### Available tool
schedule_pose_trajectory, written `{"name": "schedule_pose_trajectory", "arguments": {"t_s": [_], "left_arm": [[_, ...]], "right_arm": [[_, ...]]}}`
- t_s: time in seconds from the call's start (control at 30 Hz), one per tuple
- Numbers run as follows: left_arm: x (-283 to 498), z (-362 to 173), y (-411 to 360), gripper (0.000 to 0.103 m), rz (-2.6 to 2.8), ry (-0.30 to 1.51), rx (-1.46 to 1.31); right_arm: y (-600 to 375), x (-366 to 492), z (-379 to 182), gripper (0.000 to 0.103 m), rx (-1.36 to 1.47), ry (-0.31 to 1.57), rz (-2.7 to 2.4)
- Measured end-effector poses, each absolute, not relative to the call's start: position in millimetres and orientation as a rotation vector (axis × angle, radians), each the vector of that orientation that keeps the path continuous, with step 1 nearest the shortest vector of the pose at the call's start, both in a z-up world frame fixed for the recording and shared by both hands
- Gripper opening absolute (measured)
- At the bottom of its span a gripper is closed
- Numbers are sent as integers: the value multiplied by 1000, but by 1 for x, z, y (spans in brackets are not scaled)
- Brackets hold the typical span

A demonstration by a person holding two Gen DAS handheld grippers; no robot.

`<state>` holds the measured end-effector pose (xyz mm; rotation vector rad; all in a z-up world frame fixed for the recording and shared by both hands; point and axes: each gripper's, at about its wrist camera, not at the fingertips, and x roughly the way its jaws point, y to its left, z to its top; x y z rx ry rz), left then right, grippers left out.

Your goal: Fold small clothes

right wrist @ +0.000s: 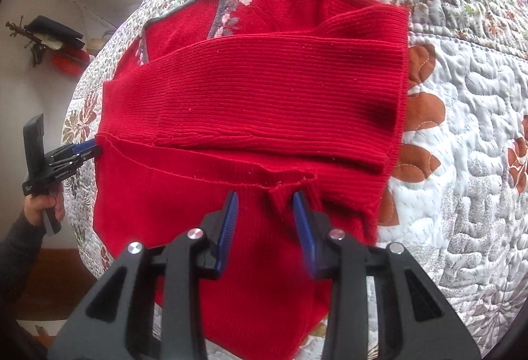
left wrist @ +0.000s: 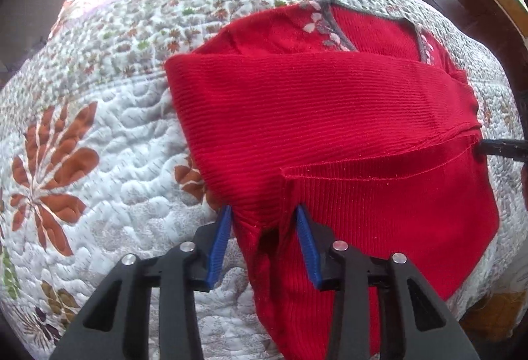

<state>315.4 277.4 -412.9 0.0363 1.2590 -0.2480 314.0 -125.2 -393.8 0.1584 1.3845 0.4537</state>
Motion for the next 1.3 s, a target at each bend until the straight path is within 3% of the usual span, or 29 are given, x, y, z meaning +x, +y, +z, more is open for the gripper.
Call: {"name": "schedule_pose_trajectory", "arguments": {"t_s": [0.1, 0.13, 0.27, 0.3, 1.03, 1.17, 1.3], "left_arm": [[317, -418, 270, 38, -280, 1265, 76], [317, -418, 267, 28, -285, 1262, 93], [318, -416, 261, 13, -288, 1269, 120], [318, -415, 262, 10, -288, 1273, 119], [293, -354, 278, 5, -257, 1264, 57], [293, -356, 275, 5, -257, 1272, 69], [295, -357, 272, 5, -250, 1271, 74]], "right_arm": [[-118, 316, -396, 35, 147, 1389, 455], [-116, 316, -396, 35, 143, 1392, 453], [-113, 317, -397, 3, 126, 1399, 454], [-113, 316, -395, 0, 120, 1392, 455], [-126, 306, -353, 0, 208, 1298, 444], [-120, 308, -362, 18, 122, 1289, 425], [-117, 307, -374, 22, 42, 1290, 383]]}}
